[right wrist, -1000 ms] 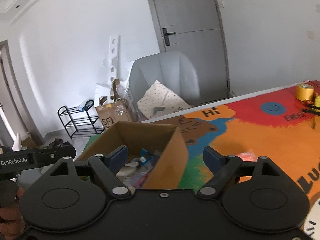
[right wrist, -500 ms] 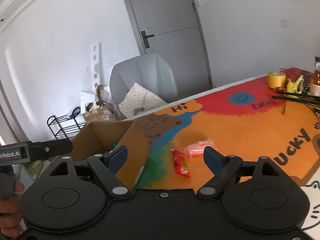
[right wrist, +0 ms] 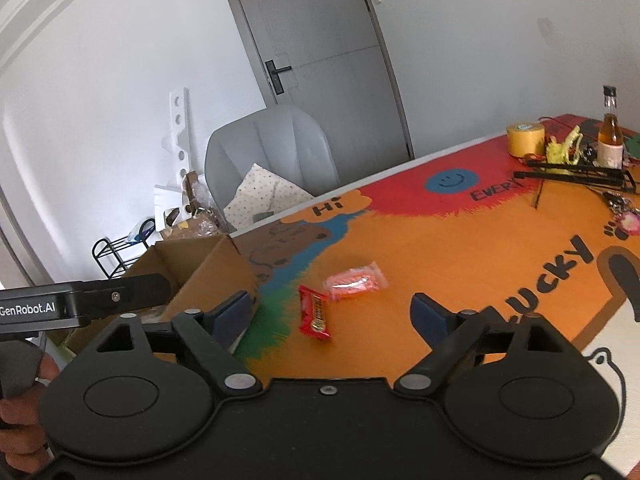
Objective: Organize snacks
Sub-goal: 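Move both grippers back over the red candy bar and pink packet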
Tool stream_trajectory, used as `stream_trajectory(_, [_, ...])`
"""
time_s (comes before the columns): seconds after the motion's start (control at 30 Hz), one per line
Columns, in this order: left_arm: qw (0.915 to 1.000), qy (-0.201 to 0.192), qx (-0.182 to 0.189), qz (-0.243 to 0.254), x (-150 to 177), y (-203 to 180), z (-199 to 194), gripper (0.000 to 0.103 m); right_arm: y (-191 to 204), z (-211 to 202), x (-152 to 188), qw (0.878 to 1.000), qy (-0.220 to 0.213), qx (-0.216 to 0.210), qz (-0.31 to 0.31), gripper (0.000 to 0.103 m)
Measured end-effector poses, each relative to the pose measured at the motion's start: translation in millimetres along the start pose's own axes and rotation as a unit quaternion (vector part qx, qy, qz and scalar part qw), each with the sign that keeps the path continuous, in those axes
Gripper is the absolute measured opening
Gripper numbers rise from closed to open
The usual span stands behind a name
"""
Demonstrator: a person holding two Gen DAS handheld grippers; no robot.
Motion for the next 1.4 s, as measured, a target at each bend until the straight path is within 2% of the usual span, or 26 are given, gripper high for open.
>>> stream_trajectory(0.3, [0.9994,0.028,0.003,0.019,7.4,-33.3,19.1,0.095,-29.4,-6.9,2.6,1.0,0.0,0.005,0.012,0.103])
stream_trajectory(0.53, [0.9988,0.041,0.01,0.026,11.8,-52.0,33.3,0.095,-53.8,-9.2,4.5,0.999,-0.003,0.007,0.034,0.103])
stream_trajectory(0.93, [0.9981,0.056,-0.004,0.026,13.1,-64.0,70.9,0.092,-91.8,-3.1,7.2,0.997,-0.007,0.006,0.073,0.103])
stream_trajectory(1.4, [0.9954,0.086,-0.039,0.018,21.1,-59.4,124.7,0.076,-107.0,21.0,9.1,0.996,0.003,-0.013,0.093,0.103])
Point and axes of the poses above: each gripper's, at about its wrist camera, not at the fingertips, and z roughly the way its jaws point, y to its left, x to its underside, the point moved 5 cm from there along z, roughly the way its jaws point, and after that the axes turned 4 degrees about z, right-handed, at the moved point
